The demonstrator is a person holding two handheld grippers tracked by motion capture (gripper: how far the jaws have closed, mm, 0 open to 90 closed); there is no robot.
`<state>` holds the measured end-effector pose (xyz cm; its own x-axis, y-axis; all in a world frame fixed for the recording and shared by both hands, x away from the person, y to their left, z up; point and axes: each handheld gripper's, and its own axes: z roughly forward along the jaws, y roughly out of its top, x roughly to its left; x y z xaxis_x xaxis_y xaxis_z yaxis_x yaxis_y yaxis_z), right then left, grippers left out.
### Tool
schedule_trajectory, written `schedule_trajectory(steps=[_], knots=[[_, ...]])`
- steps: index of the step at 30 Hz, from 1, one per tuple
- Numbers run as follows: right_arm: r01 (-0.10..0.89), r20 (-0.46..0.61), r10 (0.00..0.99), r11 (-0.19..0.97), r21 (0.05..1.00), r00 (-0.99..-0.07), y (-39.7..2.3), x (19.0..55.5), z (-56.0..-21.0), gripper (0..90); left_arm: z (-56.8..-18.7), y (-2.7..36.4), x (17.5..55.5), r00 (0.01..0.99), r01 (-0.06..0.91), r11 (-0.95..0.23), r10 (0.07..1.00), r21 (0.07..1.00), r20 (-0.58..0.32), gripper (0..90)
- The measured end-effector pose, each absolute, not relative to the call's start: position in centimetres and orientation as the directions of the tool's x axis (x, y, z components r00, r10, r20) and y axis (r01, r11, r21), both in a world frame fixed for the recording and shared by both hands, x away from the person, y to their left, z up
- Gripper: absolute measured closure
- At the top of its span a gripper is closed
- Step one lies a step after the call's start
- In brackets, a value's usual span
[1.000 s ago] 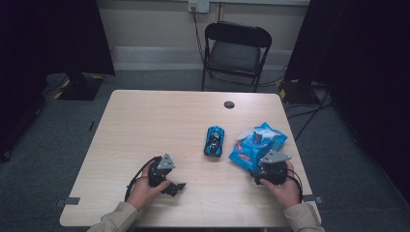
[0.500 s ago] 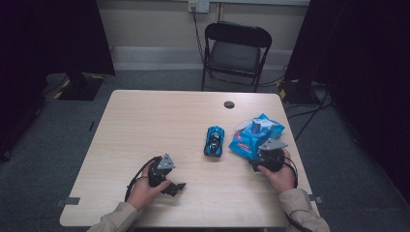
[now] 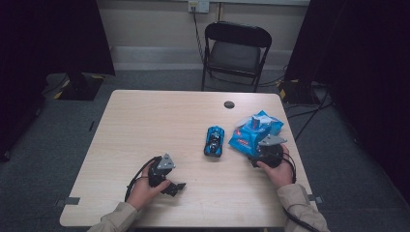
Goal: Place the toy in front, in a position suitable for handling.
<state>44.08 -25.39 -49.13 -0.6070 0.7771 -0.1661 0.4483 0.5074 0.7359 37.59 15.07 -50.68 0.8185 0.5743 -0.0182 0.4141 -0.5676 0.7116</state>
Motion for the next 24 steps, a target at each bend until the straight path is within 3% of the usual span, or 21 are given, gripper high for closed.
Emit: schedule_trajectory(steps=[15,24], knots=[[0.447,-0.111,0.708,0.550,0.705,-0.697,-24.1,36.9,-49.8,16.3,-50.7,15.1,37.6,0.819,0.413,-0.570,0.573,0.710,-0.017,0.0],[0.469,-0.031,0.719,0.486,0.737,-0.694,-23.9,35.9,-50.5,14.4,-50.7,15.1,37.6,0.819,0.414,-0.570,0.573,0.710,-0.017,0.0]])
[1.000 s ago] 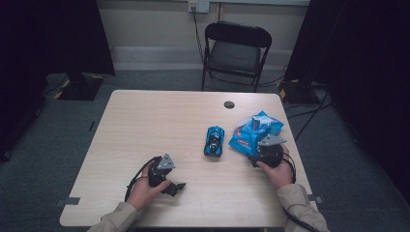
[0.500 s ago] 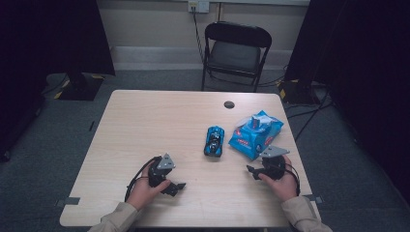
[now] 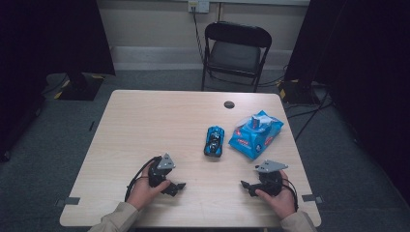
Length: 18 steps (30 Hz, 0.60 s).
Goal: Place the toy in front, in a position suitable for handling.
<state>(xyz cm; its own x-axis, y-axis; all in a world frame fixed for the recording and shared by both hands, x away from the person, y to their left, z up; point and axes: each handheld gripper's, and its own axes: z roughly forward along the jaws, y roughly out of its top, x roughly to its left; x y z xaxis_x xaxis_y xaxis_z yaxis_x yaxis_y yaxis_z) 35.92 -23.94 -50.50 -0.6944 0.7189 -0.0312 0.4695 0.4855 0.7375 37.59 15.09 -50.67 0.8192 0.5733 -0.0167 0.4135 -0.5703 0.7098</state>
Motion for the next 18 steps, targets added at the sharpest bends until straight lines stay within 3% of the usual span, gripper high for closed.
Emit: schedule_trajectory(steps=[13,14,16,18], knots=[[0.498,0.007,0.723,0.469,0.730,-0.691,-24.1,36.1,-50.5,13.5,-50.4,15.1,37.8,0.800,0.451,-0.543,0.598,0.708,-0.051,1.0],[0.499,0.009,0.724,0.467,0.730,-0.690,-24.1,36.1,-50.5,13.5,-50.2,15.1,38.0,0.791,0.468,-0.528,0.607,0.709,-0.070,3.2],[0.498,0.008,0.725,0.466,0.731,-0.689,-24.1,36.1,-50.5,13.5,-50.0,15.1,38.1,0.780,0.485,-0.507,0.620,0.712,-0.090,21.2],[0.500,0.010,0.723,0.467,0.729,-0.691,-24.1,36.1,-50.5,13.3,-49.4,14.9,38.6,0.744,0.529,-0.474,0.657,0.704,-0.116,22.7]])
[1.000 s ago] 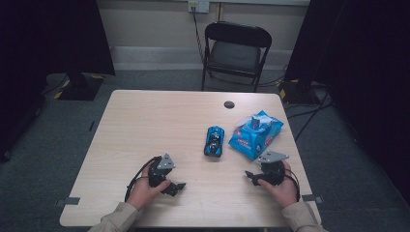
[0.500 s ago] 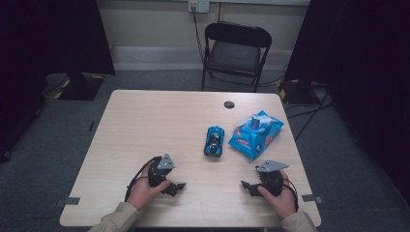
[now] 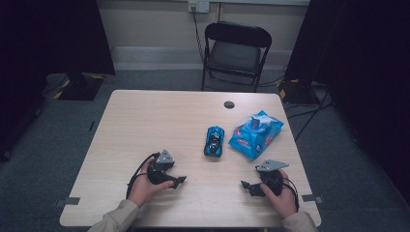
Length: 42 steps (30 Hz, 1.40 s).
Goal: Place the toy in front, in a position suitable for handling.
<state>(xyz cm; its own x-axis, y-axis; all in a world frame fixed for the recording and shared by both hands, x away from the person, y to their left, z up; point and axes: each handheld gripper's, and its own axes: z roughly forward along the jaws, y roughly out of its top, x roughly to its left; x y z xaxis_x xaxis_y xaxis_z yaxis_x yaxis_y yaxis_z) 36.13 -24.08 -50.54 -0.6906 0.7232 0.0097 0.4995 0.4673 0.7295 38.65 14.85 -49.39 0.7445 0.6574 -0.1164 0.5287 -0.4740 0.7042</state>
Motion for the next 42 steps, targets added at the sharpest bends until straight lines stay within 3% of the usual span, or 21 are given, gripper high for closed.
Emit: schedule_trajectory(steps=[2,3,5,7,31,42], knots=[[0.499,0.010,0.722,0.468,0.729,-0.691,-24.1,36.1,-50.5,13.1,-48.9,14.5,39.2,0.727,0.552,-0.450,0.672,0.702,-0.142,11.4],[0.499,0.010,0.722,0.468,0.729,-0.692,-24.1,36.1,-50.5,13.0,-48.5,14.0,39.8,0.707,0.568,-0.433,0.692,0.700,-0.145,20.5],[0.500,0.010,0.722,0.468,0.729,-0.692,-24.1,36.1,-50.5,12.9,-48.3,13.6,40.2,0.697,0.581,-0.420,0.700,0.697,-0.159,14.0],[0.500,0.011,0.722,0.469,0.728,-0.692,-24.1,36.1,-50.5,12.9,-47.9,12.8,40.9,0.692,0.587,-0.405,0.701,0.701,-0.174,17.6],[0.499,0.010,0.721,0.470,0.728,-0.693,-24.1,36.2,-50.5,12.8,-45.3,5.6,46.3,0.641,0.627,-0.368,0.745,0.686,-0.186,16.0],[0.498,0.008,0.719,0.472,0.728,-0.695,-24.1,36.2,-50.5,12.8,-46.1,2.5,48.4,0.588,0.639,-0.347,0.796,0.687,-0.145,15.8]])
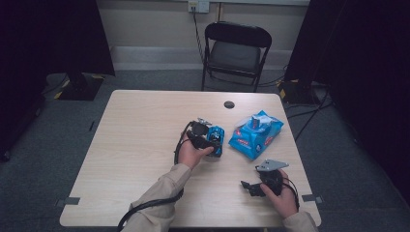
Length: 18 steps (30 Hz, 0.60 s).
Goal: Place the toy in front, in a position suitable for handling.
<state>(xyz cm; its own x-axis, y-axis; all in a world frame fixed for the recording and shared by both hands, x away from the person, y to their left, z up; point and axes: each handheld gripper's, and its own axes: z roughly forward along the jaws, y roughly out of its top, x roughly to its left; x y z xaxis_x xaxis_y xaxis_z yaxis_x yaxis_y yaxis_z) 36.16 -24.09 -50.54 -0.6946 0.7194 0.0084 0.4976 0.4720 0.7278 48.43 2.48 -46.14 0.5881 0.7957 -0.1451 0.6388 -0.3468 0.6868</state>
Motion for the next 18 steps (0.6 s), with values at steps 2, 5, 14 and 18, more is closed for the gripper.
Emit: schedule_trajectory(steps=[2,5,14,18], knots=[[0.498,0.009,0.720,0.472,0.728,-0.694,-24.1,36.2,-50.5,12.8,-46.3,2.0,48.7,0.580,0.641,-0.340,0.801,0.688,-0.145,15.9],[0.498,0.009,0.720,0.472,0.728,-0.694,-24.1,36.2,-50.5,12.8,-46.7,1.3,48.9,0.568,0.654,-0.328,0.808,0.681,-0.156,15.9],[0.497,0.008,0.720,0.471,0.729,-0.694,-24.1,36.2,-50.6,12.8,-47.7,0.3,49.5,0.541,0.677,-0.326,0.828,0.660,-0.145,15.7],[0.498,0.009,0.720,0.471,0.728,-0.694,-24.1,36.2,-50.5,12.6,-48.0,0.4,49.9,0.521,0.688,-0.304,0.839,0.660,-0.156,15.3]])
